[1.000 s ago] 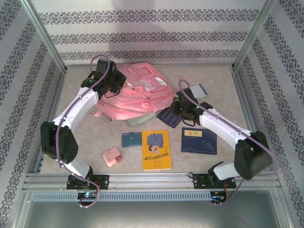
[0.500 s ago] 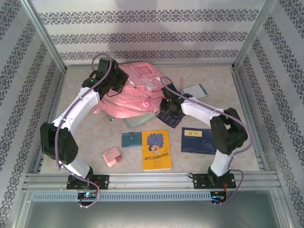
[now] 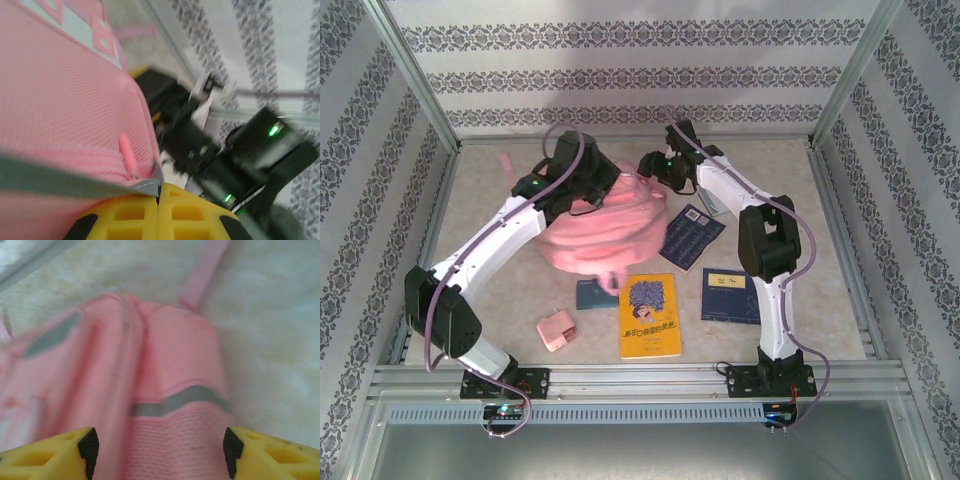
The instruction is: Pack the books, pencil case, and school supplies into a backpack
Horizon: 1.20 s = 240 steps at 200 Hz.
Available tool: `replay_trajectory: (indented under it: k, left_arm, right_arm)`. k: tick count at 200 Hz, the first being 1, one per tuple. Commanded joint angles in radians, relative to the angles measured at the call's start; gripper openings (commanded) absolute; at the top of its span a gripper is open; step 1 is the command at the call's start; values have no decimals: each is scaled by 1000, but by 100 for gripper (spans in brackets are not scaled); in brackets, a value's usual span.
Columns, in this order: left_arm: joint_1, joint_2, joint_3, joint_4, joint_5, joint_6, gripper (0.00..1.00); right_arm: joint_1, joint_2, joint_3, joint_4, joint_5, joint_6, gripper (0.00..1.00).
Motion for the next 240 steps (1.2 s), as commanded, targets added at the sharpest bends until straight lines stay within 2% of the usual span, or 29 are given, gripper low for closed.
replay_trajectory:
  k: [1,34,62,96,130,133,140,153,169,185,206,220,240]
  left_arm:
    - [-46,65,23,157,65,20,0]
    - [-47,176,86,163,131,74,3]
    - [-40,243,196,79,135,179,14]
    - [-15,275,272,5,204,295,46]
    - [-13,255,383,-180,265,518,78]
    - [-13,245,383,-187,268,535,91]
    - [-13,219,373,-194,276,576,100]
    - [-13,154,325,-178,289,654,100]
    - [-13,81,286,-209,249,738,100]
    - [-12,30,265,-269,211,829,100]
    - [-12,-18,204,-314,180,913,100]
    - [-11,-36,142,-316,151,938,100]
    - [-11,-24,83,-300,180,967,100]
  right_arm:
    - [-6,35,115,-135,-13,-72,73]
    - [-43,-51,24,-164,98,-92,85]
    - [-52,-157,-80,-157,146,-120,95]
    - [-58,-278,-169,-179,243,-136,98]
    - [-81,-470,-335,-89,267,-153,98]
    - [-80,-493,-357,-73,273,-154,98]
    - [-79,-540,-401,-44,280,-156,98]
    - [-74,-629,-477,6,291,-156,98]
    - [-61,-721,-556,29,315,-134,98]
    - [-65,-827,-661,65,256,-88,98]
    - [-63,-1011,-892,261,159,2,95]
    - [-68,-1065,-965,275,89,57,94]
    - [-68,-1090,-1035,261,7,84,94]
